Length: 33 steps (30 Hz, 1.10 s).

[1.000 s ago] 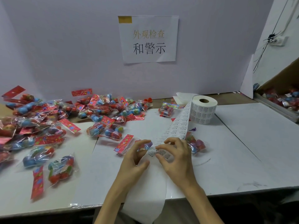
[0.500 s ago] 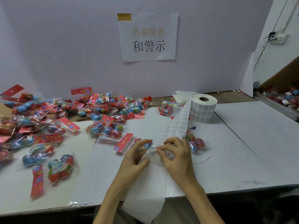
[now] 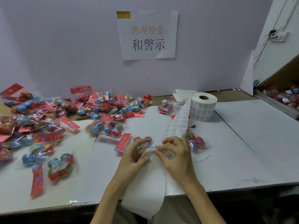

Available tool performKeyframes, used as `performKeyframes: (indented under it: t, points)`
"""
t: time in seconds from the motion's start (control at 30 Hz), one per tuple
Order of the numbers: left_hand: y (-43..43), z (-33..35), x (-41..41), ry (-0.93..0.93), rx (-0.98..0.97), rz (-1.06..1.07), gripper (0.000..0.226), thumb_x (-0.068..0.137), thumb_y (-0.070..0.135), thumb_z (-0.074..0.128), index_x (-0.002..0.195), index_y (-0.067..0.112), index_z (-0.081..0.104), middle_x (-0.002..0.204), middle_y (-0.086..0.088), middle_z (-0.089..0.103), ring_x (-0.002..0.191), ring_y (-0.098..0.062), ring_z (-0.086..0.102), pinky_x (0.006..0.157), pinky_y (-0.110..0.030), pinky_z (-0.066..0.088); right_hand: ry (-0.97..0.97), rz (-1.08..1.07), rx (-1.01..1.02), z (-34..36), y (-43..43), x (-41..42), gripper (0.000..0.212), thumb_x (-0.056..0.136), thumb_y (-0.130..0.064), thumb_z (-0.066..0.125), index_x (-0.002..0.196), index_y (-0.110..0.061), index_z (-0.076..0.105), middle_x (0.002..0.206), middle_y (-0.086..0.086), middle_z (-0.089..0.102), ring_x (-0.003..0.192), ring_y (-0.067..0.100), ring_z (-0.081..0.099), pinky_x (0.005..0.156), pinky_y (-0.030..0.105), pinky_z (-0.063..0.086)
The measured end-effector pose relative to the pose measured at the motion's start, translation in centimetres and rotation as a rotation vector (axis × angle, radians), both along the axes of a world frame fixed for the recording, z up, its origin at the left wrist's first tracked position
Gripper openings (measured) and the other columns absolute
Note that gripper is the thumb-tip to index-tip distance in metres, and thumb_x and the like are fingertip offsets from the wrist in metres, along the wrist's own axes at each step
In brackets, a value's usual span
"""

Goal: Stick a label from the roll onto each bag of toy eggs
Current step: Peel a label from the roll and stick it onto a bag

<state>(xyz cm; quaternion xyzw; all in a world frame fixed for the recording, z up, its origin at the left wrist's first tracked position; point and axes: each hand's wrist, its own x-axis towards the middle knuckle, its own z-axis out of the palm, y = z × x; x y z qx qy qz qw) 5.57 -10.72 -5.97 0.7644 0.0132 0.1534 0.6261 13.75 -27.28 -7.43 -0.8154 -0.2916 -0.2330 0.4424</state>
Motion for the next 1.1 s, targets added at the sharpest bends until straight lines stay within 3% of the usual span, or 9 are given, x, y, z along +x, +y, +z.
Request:
performKeyframes:
  t: [0.27, 0.43, 0.5, 0.6, 0.63, 0.73, 0.8, 0.93, 1.1]
  points:
    - [0.1, -0.4, 0.3, 0.010, 0.000, -0.034, 0.070, 0.090, -0.007, 0.069, 0.115, 0.058, 0.065, 0.130, 0.041, 0.057, 0.117, 0.007, 0.062, 0.085, -0.008, 0.050, 0.033, -0.003, 0.034, 0.3, 0.0, -0.1, 0.006, 0.082, -0.025, 0.083, 0.086, -0.026, 0.079, 0.094, -0.012, 0.064, 0.098, 0.013, 0.053, 0.086, 0.037, 0.047]
    - [0.2, -0.6, 0.3, 0.067, -0.038, -0.067, 0.062, 0.083, 0.004, 0.077, 0.115, 0.057, 0.066, 0.123, 0.038, 0.063, 0.113, 0.004, 0.066, 0.082, -0.011, 0.054, 0.069, -0.013, 0.060, 0.3, -0.1, 0.0, 0.006, 0.084, -0.018, 0.081, 0.086, -0.022, 0.077, 0.091, -0.013, 0.065, 0.094, 0.010, 0.054, 0.084, 0.025, 0.044]
    - [0.1, -0.8, 0.3, 0.097, -0.042, -0.080, 0.058, 0.082, 0.012, 0.077, 0.120, 0.053, 0.064, 0.118, 0.025, 0.070, 0.107, -0.007, 0.070, 0.079, -0.020, 0.059, 0.093, -0.022, 0.094, 0.4, -0.1, 0.0, 0.010, 0.085, -0.015, 0.081, 0.083, -0.023, 0.075, 0.087, -0.016, 0.065, 0.091, 0.008, 0.055, 0.081, 0.022, 0.043]
    - [-0.1, -0.9, 0.4, 0.123, -0.012, -0.091, 0.056, 0.081, 0.023, 0.078, 0.130, 0.046, 0.061, 0.110, -0.019, 0.066, 0.102, -0.037, 0.065, 0.085, -0.045, 0.062, 0.116, -0.036, 0.143, 0.4, -0.1, 0.0, 0.012, 0.085, -0.014, 0.079, 0.080, -0.023, 0.073, 0.083, -0.018, 0.065, 0.088, 0.009, 0.057, 0.078, 0.026, 0.046]
    - [-0.1, -1.0, 0.4, 0.123, -0.004, -0.092, 0.056, 0.081, 0.024, 0.078, 0.130, 0.046, 0.061, 0.113, -0.020, 0.064, 0.103, -0.038, 0.064, 0.087, -0.045, 0.062, 0.121, -0.026, 0.158, 0.5, -0.2, 0.0, 0.010, 0.086, -0.016, 0.077, 0.080, -0.023, 0.073, 0.083, -0.018, 0.066, 0.089, 0.010, 0.058, 0.079, 0.027, 0.047]
    - [0.2, -1.0, 0.4, 0.127, -0.015, -0.068, 0.056, 0.080, 0.019, 0.079, 0.122, 0.052, 0.063, 0.111, 0.015, 0.072, 0.106, -0.011, 0.070, 0.079, -0.020, 0.059, 0.140, 0.029, 0.150, 0.7, -0.4, -0.1, 0.007, 0.081, -0.021, 0.070, 0.084, -0.026, 0.075, 0.088, -0.019, 0.067, 0.096, 0.009, 0.059, 0.084, 0.027, 0.047]
    - [0.2, -0.9, 0.4, 0.123, -0.044, -0.069, 0.059, 0.079, 0.012, 0.077, 0.118, 0.054, 0.065, 0.118, 0.029, 0.069, 0.110, 0.001, 0.067, 0.077, -0.015, 0.056, 0.138, 0.039, 0.085, 0.7, -0.3, -0.2, 0.014, 0.077, -0.018, 0.073, 0.087, -0.027, 0.076, 0.092, -0.018, 0.065, 0.098, 0.008, 0.057, 0.088, 0.035, 0.048]
    - [0.1, -0.7, 0.4, 0.092, -0.031, -0.050, 0.060, 0.077, 0.011, 0.073, 0.115, 0.057, 0.065, 0.123, 0.039, 0.061, 0.117, 0.010, 0.059, 0.078, -0.014, 0.055, 0.157, 0.009, 0.031, 0.6, -0.1, -0.1, 0.016, 0.076, -0.015, 0.082, 0.086, -0.026, 0.076, 0.091, -0.013, 0.065, 0.096, 0.014, 0.057, 0.088, 0.049, 0.048]
    - [0.2, -1.0, 0.4, 0.131, -0.048, -0.101, 0.069, 0.086, -0.007, 0.069, 0.119, 0.053, 0.065, 0.122, 0.030, 0.066, 0.115, 0.001, 0.066, 0.081, -0.018, 0.057, 0.161, -0.003, 0.057, 0.6, -0.2, 0.0, 0.013, 0.078, -0.016, 0.084, 0.083, -0.024, 0.075, 0.087, -0.013, 0.066, 0.093, 0.017, 0.058, 0.086, 0.048, 0.048]
